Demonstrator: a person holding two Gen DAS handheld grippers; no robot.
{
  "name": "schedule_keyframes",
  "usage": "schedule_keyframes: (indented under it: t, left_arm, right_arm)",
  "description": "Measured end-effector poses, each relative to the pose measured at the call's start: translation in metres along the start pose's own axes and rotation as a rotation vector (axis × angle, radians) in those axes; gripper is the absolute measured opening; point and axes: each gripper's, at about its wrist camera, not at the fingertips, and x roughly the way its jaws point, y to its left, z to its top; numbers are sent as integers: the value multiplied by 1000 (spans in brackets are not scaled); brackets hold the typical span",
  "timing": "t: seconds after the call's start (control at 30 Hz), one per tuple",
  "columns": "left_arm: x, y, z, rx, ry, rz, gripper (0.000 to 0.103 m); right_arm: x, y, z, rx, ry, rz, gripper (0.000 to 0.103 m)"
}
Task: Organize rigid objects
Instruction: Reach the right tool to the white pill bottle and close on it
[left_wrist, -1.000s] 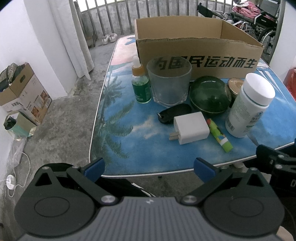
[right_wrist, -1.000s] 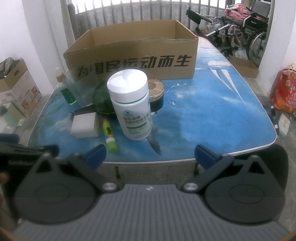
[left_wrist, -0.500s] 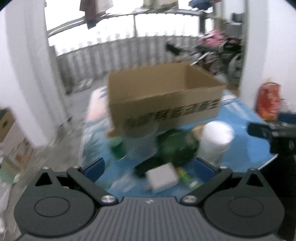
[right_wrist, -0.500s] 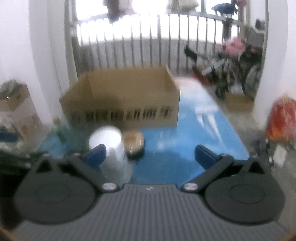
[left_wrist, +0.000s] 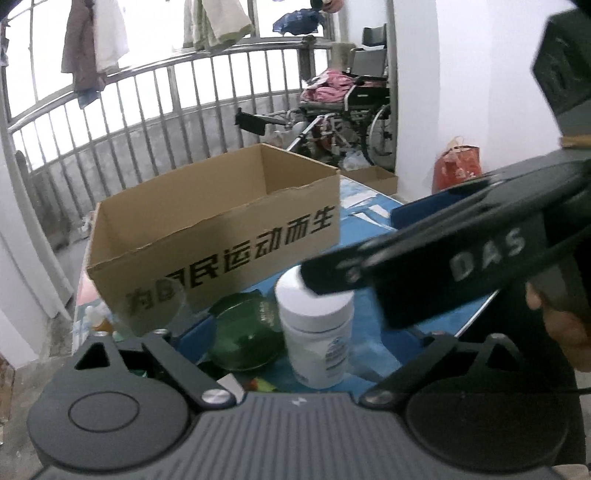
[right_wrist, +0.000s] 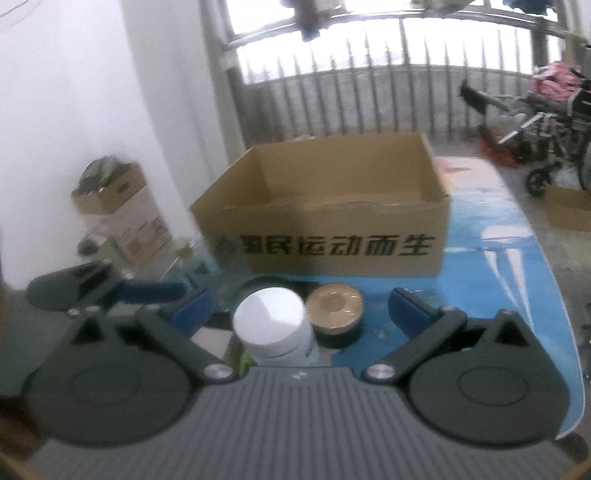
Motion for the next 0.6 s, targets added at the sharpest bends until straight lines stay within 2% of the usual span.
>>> schedule_keyframes:
  t: [0.17, 0.23, 0.3, 0.43, 0.53, 0.6]
  left_arm:
    - [6, -5, -4, 18, 14, -28, 78]
    - [12, -5, -6, 30, 30, -40, 68]
    - [13, -6, -7, 29, 35, -58, 66]
    - [20, -4, -9, 22, 51, -74, 58]
    - [23, -2, -10, 16, 51, -69, 53]
    - [23, -2, -9, 10, 48, -66, 49]
  right_arm:
    - [16, 7, 2, -37, 48, 35, 93]
    - [22, 6, 3, -37, 70, 56, 88]
    - [29, 2, 2, -33, 99, 77, 79]
    - [41, 0, 2, -22, 144, 115, 71]
    - [47, -3, 2, -9, 173, 134, 57]
    - [48, -5, 2, -1, 180, 137, 56]
